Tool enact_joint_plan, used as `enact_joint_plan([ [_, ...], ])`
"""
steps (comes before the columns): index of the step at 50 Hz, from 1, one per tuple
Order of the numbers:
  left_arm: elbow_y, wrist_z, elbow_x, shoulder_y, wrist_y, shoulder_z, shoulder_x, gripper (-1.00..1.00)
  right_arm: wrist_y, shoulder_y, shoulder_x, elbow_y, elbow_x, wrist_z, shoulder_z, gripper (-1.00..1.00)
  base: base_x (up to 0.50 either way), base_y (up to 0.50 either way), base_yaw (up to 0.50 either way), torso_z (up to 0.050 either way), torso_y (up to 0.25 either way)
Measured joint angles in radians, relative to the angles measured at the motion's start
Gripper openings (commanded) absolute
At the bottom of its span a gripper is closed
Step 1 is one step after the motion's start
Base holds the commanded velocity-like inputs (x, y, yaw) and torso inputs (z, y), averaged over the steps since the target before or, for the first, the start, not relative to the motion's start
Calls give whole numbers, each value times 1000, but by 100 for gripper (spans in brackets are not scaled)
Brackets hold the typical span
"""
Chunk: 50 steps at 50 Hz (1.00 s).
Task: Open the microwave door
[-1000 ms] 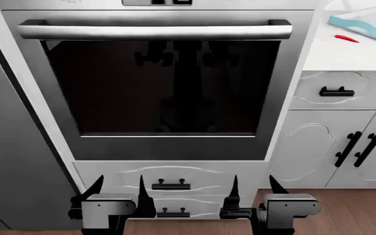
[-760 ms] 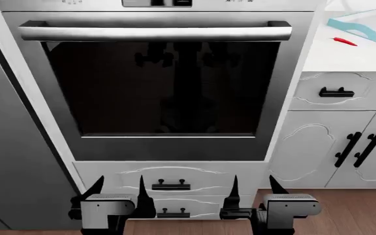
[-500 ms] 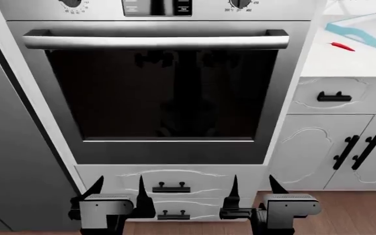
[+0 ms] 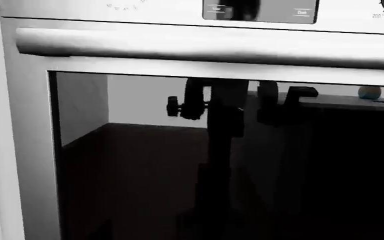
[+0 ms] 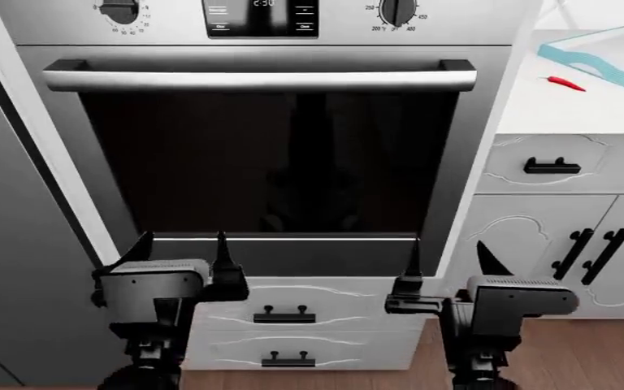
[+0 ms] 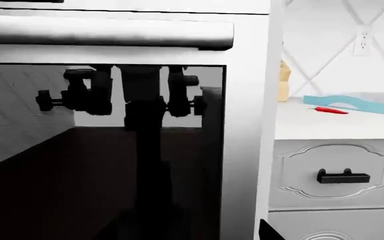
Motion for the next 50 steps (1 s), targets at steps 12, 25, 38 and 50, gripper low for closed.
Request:
enact_joint_plan([
  [12,205,-36,-66,-282,-262,-23,-32,100,243,252,72,-213,27,12,21,100,0,0,0,50,0],
  [25,310,-60,-132,-614,-475,-58,-64,100,447,573,126,-335,49,3,13,100,0,0,0,50,0],
  [38,316,-65,-175,-894,-594,-81,-95,100,569,858,159,-362,61,-17,-9,100,0,0,0,0,0],
  [50,321,-72,-200,-1042,-652,-88,-106,100,636,998,169,-397,79,-26,-15,100,0,0,0,0,0],
])
